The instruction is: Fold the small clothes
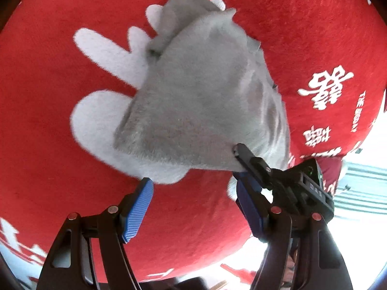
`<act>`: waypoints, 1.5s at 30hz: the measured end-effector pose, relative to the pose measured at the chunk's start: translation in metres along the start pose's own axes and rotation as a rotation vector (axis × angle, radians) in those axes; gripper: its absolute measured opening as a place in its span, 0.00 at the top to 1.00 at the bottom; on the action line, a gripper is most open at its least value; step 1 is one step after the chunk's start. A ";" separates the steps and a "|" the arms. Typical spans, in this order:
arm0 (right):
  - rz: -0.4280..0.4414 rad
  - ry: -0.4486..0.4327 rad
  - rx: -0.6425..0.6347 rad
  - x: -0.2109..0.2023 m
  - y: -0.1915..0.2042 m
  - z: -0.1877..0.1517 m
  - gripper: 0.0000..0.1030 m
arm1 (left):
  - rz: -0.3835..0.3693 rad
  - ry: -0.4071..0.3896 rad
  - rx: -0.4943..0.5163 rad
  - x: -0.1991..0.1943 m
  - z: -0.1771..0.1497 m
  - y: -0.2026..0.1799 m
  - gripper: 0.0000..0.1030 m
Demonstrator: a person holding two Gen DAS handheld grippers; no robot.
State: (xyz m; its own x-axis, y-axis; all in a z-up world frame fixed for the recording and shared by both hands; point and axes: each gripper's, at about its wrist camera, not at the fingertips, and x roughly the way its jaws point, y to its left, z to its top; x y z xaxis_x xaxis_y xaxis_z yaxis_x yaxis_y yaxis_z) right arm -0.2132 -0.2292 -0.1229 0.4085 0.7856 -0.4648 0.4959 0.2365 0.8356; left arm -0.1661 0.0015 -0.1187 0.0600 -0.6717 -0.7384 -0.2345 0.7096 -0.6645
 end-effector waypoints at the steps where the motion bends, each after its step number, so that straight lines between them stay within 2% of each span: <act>1: 0.011 0.001 -0.015 -0.002 0.005 0.002 0.91 | -0.025 -0.010 -0.021 0.002 0.003 -0.002 0.30; 3: 0.013 0.006 -0.039 -0.008 0.013 0.005 0.91 | -0.078 -0.028 -0.069 0.008 0.011 -0.005 0.30; 6: 0.026 -0.009 -0.031 -0.013 0.019 0.012 0.91 | -0.112 -0.060 -0.113 0.012 0.021 -0.008 0.30; 10: 0.012 0.006 -0.061 -0.012 0.023 0.015 0.91 | -0.124 -0.112 -0.151 0.008 0.031 -0.009 0.30; 14: 0.020 0.024 -0.035 -0.010 0.018 0.010 0.91 | -0.145 -0.151 -0.189 0.004 0.034 -0.008 0.30; 17: -0.020 0.053 -0.054 -0.006 0.018 0.004 0.91 | -0.148 -0.159 -0.215 0.009 0.040 -0.008 0.30; 19: -0.042 0.077 -0.073 -0.003 0.018 0.002 0.91 | -0.126 -0.164 -0.199 0.014 0.045 -0.015 0.30; 22: -0.093 0.126 -0.114 0.003 0.021 0.000 0.91 | -0.040 -0.189 -0.155 0.016 0.051 -0.025 0.30; 23: -0.112 0.151 -0.132 0.004 0.023 0.000 0.91 | -0.002 -0.209 -0.137 0.014 0.052 -0.029 0.35; 24: -0.139 0.181 -0.153 0.004 0.025 -0.001 0.88 | 0.041 -0.225 -0.117 0.011 0.052 -0.032 0.42; 25: -0.182 0.209 -0.178 0.002 0.028 -0.002 0.87 | 0.082 -0.233 -0.092 0.010 0.053 -0.035 0.58; 26: -0.232 0.230 -0.211 -0.001 0.033 -0.002 0.87 | 0.128 -0.234 -0.062 0.010 0.054 -0.038 0.67; 27: -0.274 0.242 -0.243 -0.006 0.038 -0.002 0.87 | 0.190 -0.233 -0.028 0.010 0.055 -0.040 0.82; 28: -0.307 0.245 -0.272 -0.011 0.043 0.000 0.87 | 0.219 -0.234 -0.004 0.010 0.055 -0.042 0.85; 30: -0.374 0.227 -0.345 -0.027 0.061 0.007 0.83 | 0.280 -0.252 0.077 0.009 0.053 -0.050 0.86; 32: -0.429 0.196 -0.399 -0.040 0.081 0.022 0.52 | 0.397 -0.280 0.267 0.013 0.045 -0.073 0.89; 33: -0.455 0.180 -0.425 -0.043 0.095 0.033 0.30 | 0.436 -0.290 0.327 0.016 0.041 -0.082 0.89; 35: -0.468 0.166 -0.482 -0.040 0.122 0.054 0.27 | 0.539 -0.314 0.510 0.024 0.027 -0.100 0.89; 37: -0.489 0.185 -0.535 -0.026 0.146 0.070 0.26 | 0.585 -0.328 0.602 0.027 0.020 -0.108 0.89; 41: -0.558 0.365 -0.620 0.046 0.192 0.099 0.23 | 0.640 -0.349 0.723 0.030 0.012 -0.115 0.89; 45: -0.610 0.597 -0.634 0.123 0.203 0.104 0.20 | 0.680 -0.363 0.805 0.034 0.008 -0.120 0.89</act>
State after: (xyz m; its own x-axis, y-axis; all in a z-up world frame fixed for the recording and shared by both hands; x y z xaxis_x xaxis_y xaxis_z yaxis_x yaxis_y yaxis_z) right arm 0.0173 -0.1443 -0.0408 -0.3017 0.5461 -0.7815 -0.0706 0.8047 0.5895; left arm -0.1280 -0.1049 -0.0646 0.4689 -0.0819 -0.8794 0.3632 0.9255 0.1075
